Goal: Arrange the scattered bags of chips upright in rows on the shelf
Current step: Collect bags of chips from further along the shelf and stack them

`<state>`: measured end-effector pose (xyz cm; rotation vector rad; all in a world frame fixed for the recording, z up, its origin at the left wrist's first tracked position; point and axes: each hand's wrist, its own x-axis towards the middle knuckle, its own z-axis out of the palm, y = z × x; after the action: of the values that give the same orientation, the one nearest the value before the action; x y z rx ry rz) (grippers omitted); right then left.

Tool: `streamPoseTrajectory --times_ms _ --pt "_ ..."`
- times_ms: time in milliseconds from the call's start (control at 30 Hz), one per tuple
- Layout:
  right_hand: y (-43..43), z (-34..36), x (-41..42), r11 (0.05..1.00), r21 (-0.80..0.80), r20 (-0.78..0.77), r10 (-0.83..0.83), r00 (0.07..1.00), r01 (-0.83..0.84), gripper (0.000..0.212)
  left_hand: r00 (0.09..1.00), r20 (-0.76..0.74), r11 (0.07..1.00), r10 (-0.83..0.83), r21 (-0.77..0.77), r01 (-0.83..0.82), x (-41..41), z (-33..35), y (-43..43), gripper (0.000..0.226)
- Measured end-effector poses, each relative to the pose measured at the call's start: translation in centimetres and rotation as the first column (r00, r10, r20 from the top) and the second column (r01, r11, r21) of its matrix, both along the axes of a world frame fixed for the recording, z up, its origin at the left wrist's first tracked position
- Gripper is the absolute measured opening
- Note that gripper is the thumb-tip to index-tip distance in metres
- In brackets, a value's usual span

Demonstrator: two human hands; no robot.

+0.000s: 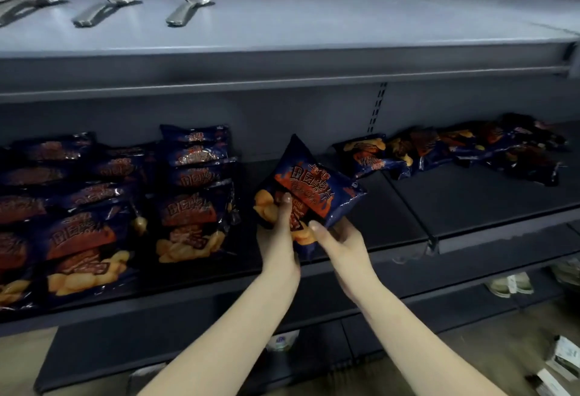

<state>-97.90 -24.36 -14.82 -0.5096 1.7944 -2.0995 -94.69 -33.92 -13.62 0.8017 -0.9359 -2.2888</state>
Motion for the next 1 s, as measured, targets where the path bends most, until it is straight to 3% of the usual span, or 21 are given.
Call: streamPoseTrajectory --times_ms 133,300,367,400,467,533,600,733,1000 --pt "-0.4 0.2 -0.1 0.998 -0.025 0.045 -0.062 0.997 0.064 0.018 0.999 -0.011 0.999 -0.032 -0.032 0.032 0.5 -0.8 -0.3 0.059" --pt "-0.5 1.1 -2.6 0.988 -0.154 0.077 -0.011 0.997 0.023 0.032 0.997 -0.054 0.995 -0.047 -0.095 0.042 0.0 -1.6 -2.5 0.06" --pt "-0.4 1.4 -4.5 0.984 -0.171 0.084 -0.028 0.996 0.042 0.029 0.998 0.02 0.961 -0.052 -0.27 0.055 -0.3 -2.3 -3.4 0.059" --pt "-0.4 1.5 -5.6 0.988 -0.14 0.066 -0.057 0.996 0.066 0.025 0.991 0.118 0.886 -0.059 -0.451 0.107 -0.4 -2.7 -3.8 0.058" --pt "-0.4 1.4 -7.7 0.993 -0.054 0.022 -0.106 0.994 0.107 0.022 0.932 0.361 0.552 -0.019 -0.774 0.311 -0.7 -4.0 -4.5 0.061" --pt "-0.6 1.0 -9.5 0.992 0.023 0.009 -0.121 0.993 0.121 0.023 0.809 0.58 0.179 0.097 -0.81 0.559 -0.8 -5.4 -5.1 0.071" --pt "-0.9 0.2 -10.9 0.99 0.084 0.017 -0.112 0.994 0.11 0.024 0.708 0.68 -0.009 0.191 -0.72 0.694 -0.8 -6.5 -5.4 0.075" --pt "-2.9 -2.0 -12.7 0.985 0.152 0.018 -0.079 0.997 0.075 0.027 0.684 0.692 -0.205 0.23 -0.653 0.729 -0.5 -8.2 -5.2 0.064" --pt "-9.6 -3.6 -15.1 0.976 0.217 -0.001 -0.011 1.0 0.011 0.035 0.781 0.58 -0.322 0.232 -0.712 0.624 0.0 -7.6 -5.1 0.054"
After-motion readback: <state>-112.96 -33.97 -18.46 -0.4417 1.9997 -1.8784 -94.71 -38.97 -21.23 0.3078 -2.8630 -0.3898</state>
